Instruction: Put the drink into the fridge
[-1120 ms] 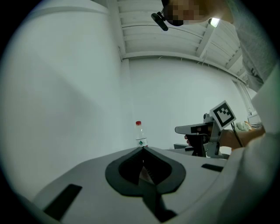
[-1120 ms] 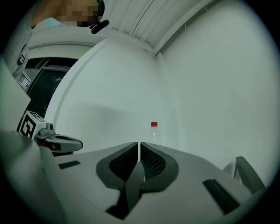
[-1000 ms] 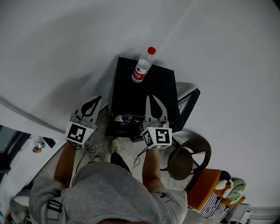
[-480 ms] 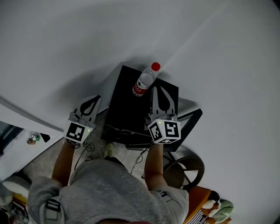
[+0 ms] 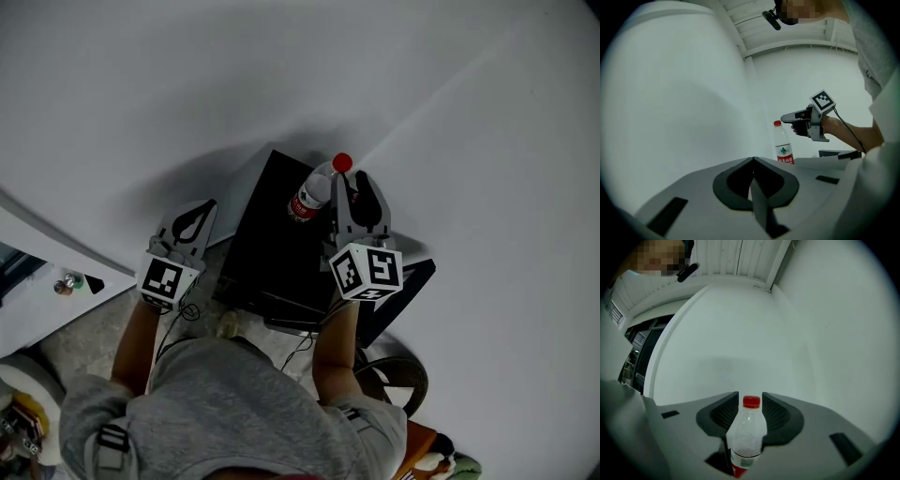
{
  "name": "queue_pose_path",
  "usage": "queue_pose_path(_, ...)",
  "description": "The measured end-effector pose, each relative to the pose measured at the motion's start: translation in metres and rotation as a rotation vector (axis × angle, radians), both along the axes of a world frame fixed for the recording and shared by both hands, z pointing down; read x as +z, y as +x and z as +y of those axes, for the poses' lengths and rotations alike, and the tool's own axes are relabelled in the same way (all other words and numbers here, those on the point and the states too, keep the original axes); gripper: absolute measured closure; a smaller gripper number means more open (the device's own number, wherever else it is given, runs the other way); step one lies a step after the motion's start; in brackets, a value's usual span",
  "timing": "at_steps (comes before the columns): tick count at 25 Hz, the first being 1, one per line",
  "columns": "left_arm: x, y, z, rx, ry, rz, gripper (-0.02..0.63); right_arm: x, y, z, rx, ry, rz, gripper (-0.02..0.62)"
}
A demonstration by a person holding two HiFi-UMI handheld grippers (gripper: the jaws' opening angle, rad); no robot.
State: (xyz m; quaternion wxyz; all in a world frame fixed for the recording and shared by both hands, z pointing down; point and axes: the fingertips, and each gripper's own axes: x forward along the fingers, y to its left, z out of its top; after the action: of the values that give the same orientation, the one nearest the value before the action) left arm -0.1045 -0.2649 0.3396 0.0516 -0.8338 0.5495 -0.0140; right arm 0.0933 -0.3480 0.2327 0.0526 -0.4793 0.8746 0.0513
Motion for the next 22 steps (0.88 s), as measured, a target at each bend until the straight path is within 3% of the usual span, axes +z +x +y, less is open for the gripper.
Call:
queue_pose_path(5, -0.003, -0.005, -0.006, -0.03, 0.007, -0.015, 0.601, 0.005, -0.008, -0.019, -0.019, -0.043, 0.033, 0.407)
queue_pose_path(13, -0.004, -0.014, -0.006, -0.051, 0.003, -0.007, 0.601, 0.013, -0.014, -0.027, 0.014, -0.069, 0.071, 0.439)
queue_pose_path(22, -0.006, -0.02, -0.004, -0.027, 0.015, -0.001, 0.601, 0.002, -0.015, -0.017, 0.048, -0.037, 0.07, 0.442)
